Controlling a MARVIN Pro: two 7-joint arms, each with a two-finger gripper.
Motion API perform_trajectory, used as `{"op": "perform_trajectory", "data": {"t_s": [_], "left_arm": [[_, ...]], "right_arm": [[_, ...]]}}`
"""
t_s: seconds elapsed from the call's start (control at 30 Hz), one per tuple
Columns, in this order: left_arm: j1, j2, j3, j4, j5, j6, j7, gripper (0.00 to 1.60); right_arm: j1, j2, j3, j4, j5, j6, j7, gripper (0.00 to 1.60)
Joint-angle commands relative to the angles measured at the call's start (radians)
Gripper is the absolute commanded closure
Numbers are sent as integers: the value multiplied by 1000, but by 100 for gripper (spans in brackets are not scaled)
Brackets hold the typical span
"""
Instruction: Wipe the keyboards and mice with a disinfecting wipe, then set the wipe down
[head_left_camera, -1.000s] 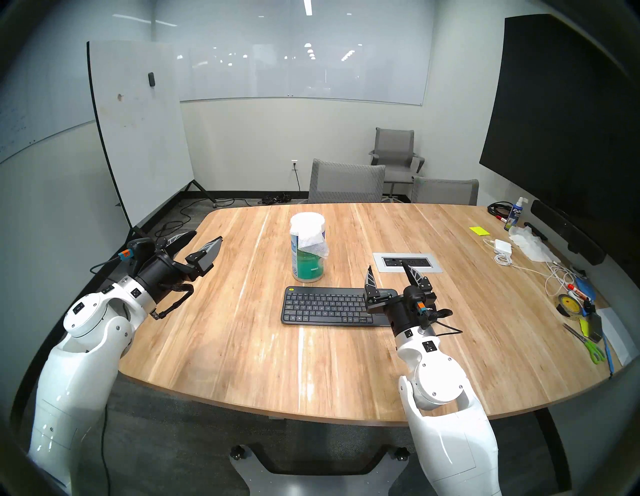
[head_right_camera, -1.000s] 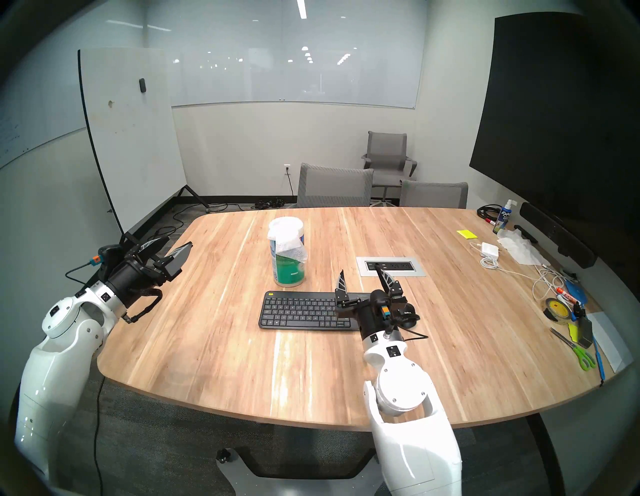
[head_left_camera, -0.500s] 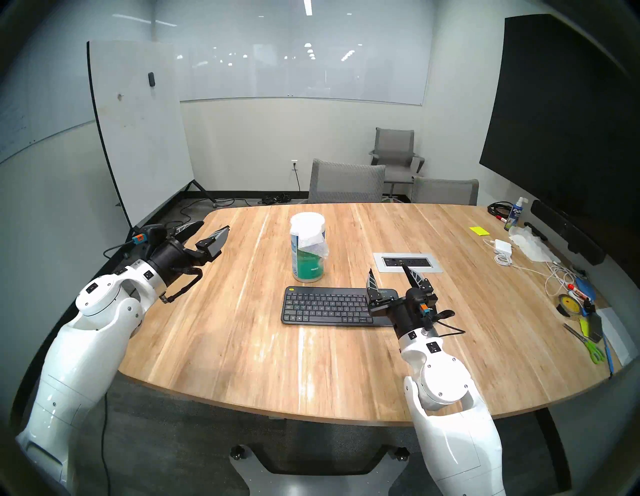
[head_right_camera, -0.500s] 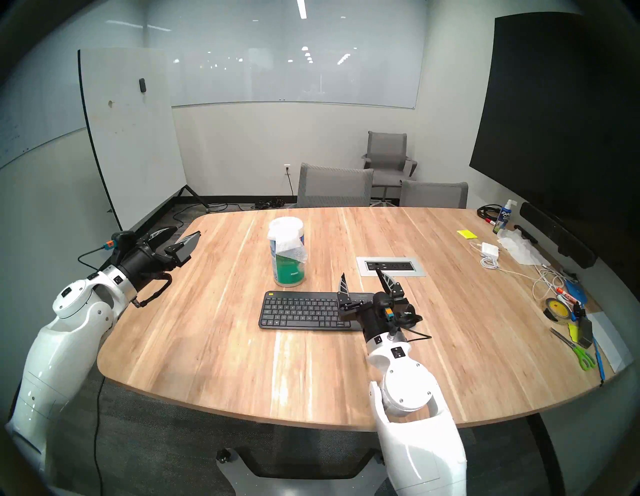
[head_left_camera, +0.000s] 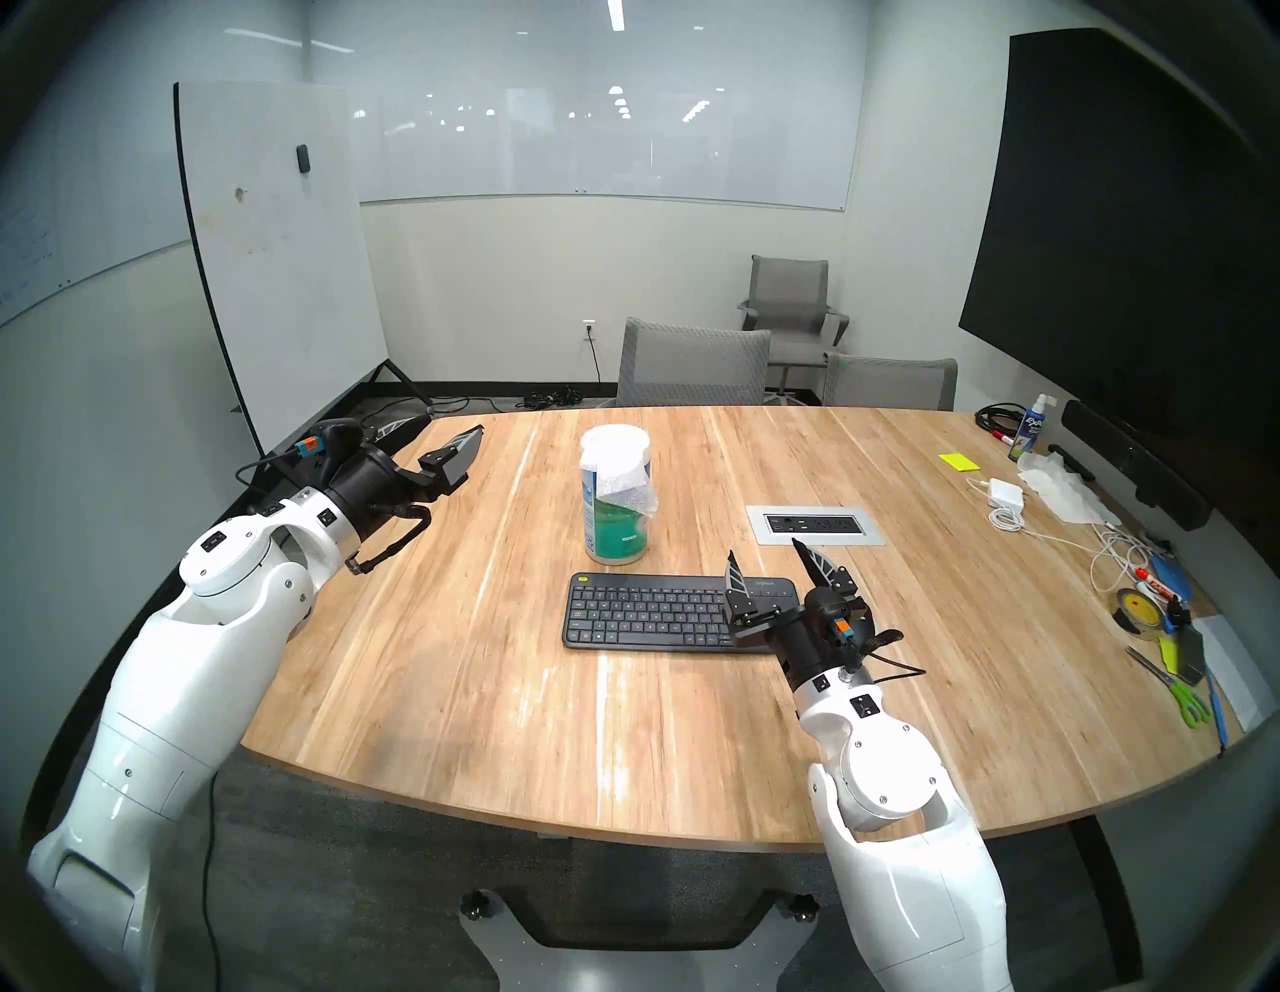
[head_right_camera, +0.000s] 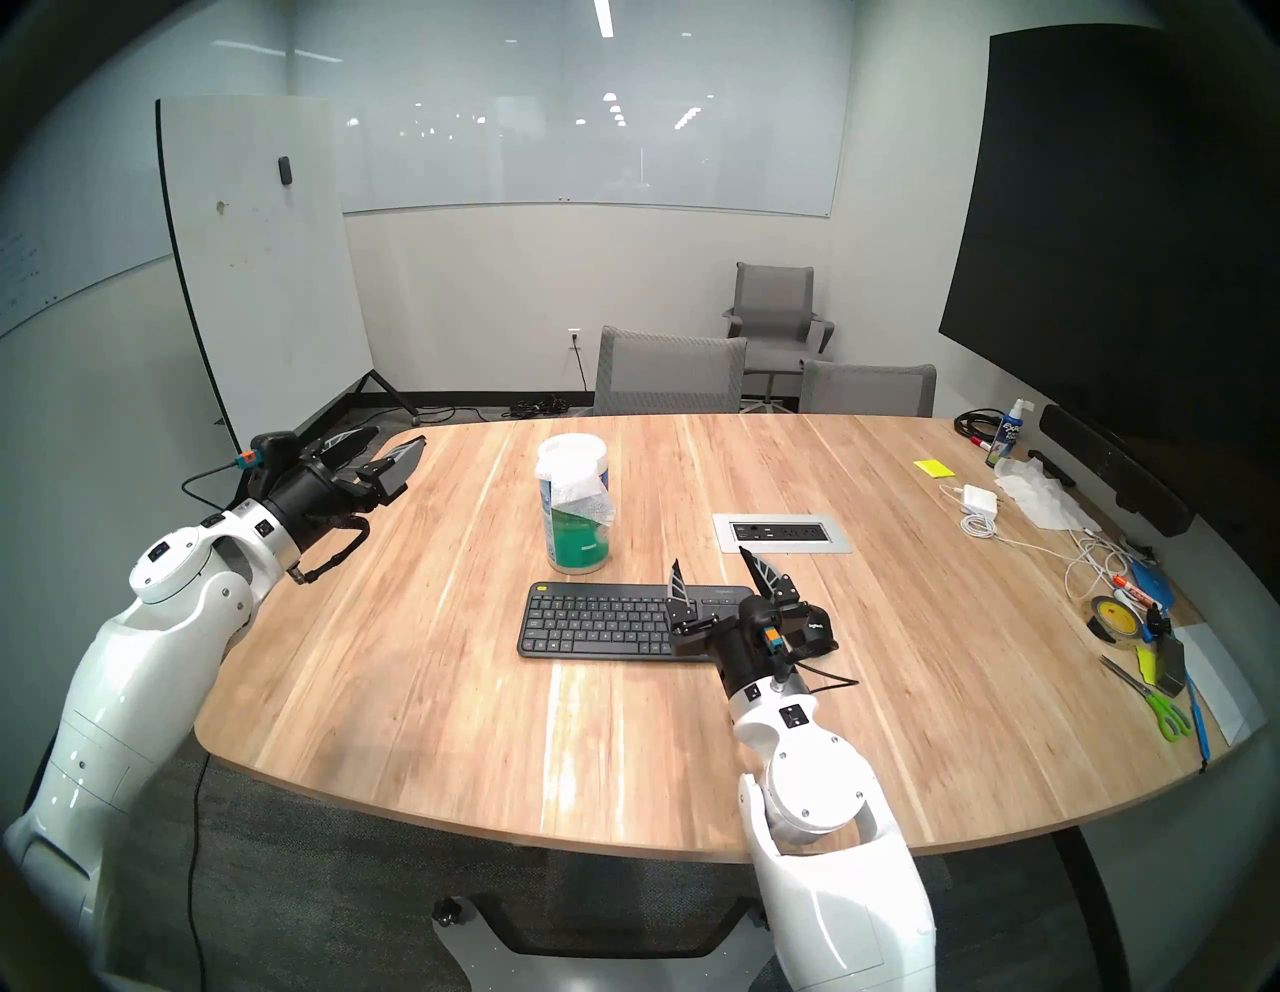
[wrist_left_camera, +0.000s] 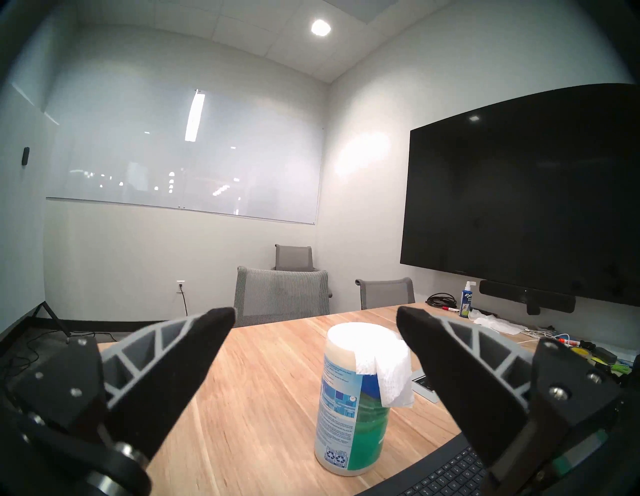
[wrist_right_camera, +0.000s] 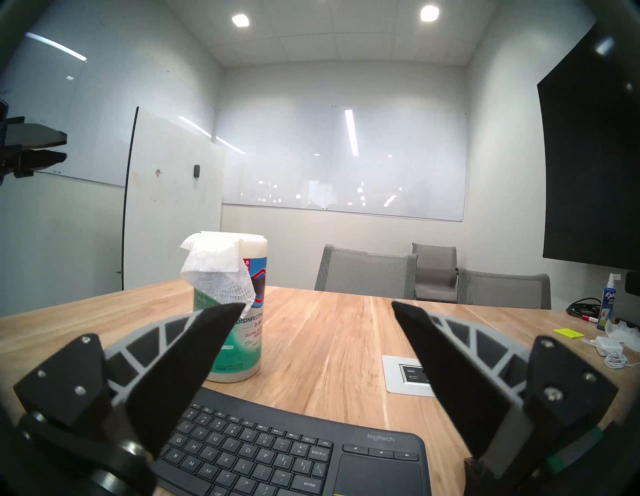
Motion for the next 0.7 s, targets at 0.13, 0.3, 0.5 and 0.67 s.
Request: {"op": "perform_trajectory", "data": {"t_s": [0.13,0.3,0.5,0.67], "left_arm": [[-157,-55,47,86,34,28,-21,0],[-201,-78,59,132,50,47,-41,50],[-256,-115,80,187,76,58,-62,160],[-306,-138,104,247,105,58,-98,160]], "right_arm": [[-8,6,7,-32,11,-18,7,0],[-11,11,14,-32,18,-18,14,0],[-12,16,21,-31,25,-19,24,0],[-13,18,28,-32,33,-20,33,0]]}}
